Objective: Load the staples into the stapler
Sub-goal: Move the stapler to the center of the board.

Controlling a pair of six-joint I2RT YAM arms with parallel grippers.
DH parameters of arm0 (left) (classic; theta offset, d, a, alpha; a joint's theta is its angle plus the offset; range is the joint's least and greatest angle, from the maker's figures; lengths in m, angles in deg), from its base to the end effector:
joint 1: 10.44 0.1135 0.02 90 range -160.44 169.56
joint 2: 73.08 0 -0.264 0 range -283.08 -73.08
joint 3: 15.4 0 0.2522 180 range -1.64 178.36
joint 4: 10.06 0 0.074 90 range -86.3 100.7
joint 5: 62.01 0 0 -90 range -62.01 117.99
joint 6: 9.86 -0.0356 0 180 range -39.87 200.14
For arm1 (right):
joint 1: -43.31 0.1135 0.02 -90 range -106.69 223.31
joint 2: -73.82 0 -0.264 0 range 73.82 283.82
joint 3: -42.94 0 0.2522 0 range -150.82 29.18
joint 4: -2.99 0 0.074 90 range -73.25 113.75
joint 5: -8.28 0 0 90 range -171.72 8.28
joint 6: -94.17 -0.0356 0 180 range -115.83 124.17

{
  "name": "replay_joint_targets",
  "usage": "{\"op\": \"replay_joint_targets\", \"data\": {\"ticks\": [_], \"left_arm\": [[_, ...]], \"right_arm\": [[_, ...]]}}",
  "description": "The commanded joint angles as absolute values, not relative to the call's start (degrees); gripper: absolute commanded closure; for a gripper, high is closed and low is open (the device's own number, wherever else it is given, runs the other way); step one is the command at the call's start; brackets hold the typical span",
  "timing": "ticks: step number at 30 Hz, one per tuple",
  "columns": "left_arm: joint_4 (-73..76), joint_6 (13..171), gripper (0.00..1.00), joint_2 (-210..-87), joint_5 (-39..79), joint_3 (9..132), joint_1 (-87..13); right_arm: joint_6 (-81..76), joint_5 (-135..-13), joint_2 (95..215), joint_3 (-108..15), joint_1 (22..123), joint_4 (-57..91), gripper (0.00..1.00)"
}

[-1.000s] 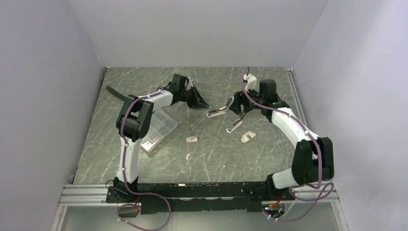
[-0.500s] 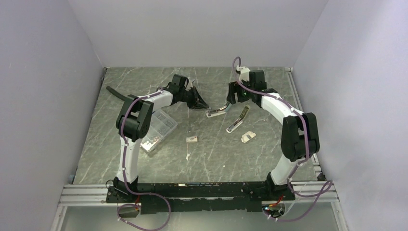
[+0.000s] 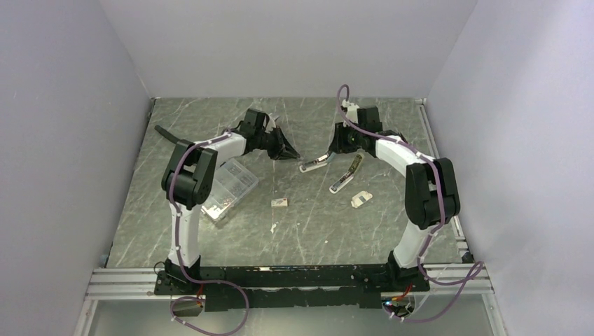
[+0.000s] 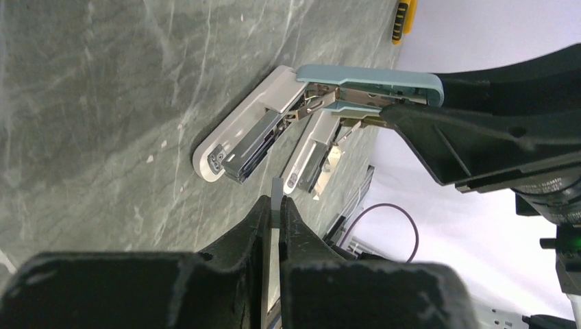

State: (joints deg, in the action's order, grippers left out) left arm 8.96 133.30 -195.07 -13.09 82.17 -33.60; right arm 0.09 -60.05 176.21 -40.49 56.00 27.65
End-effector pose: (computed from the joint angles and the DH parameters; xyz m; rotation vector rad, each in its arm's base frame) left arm 0.4162 -0.2035 0.1638 -0.2634 2.5744 -1.4319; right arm 0.3802 0.0991 0.2155 -0.3654 2.3093 0.5868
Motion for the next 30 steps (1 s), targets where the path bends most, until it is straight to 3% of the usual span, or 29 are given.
{"op": "replay_joint_targets", "data": {"ticks": [1, 10, 22, 30], "left_arm": [[5.5, 132.79, 0.97, -189.35, -15.83, 78.89, -33.55], [1.43, 135.09, 0.97, -182.82, -15.58, 70.95, -34.04], [-0.13, 135.95, 0.97, -183.34, -11.61, 67.98, -36.26], [-0.99, 135.89, 0.97, -184.12, -9.8, 66.9, -37.18]], "right_arm": [[-5.58, -58.16, 171.72, -38.31, 56.91, 24.39, 0.73], [-11.94, -67.28, 160.99, -26.89, 63.55, 18.25, 0.77], [-13.17, -72.84, 161.3, -24.31, 65.55, 16.94, 0.77], [-13.89, -73.84, 160.99, -22.64, 65.63, 14.38, 0.71]]}}
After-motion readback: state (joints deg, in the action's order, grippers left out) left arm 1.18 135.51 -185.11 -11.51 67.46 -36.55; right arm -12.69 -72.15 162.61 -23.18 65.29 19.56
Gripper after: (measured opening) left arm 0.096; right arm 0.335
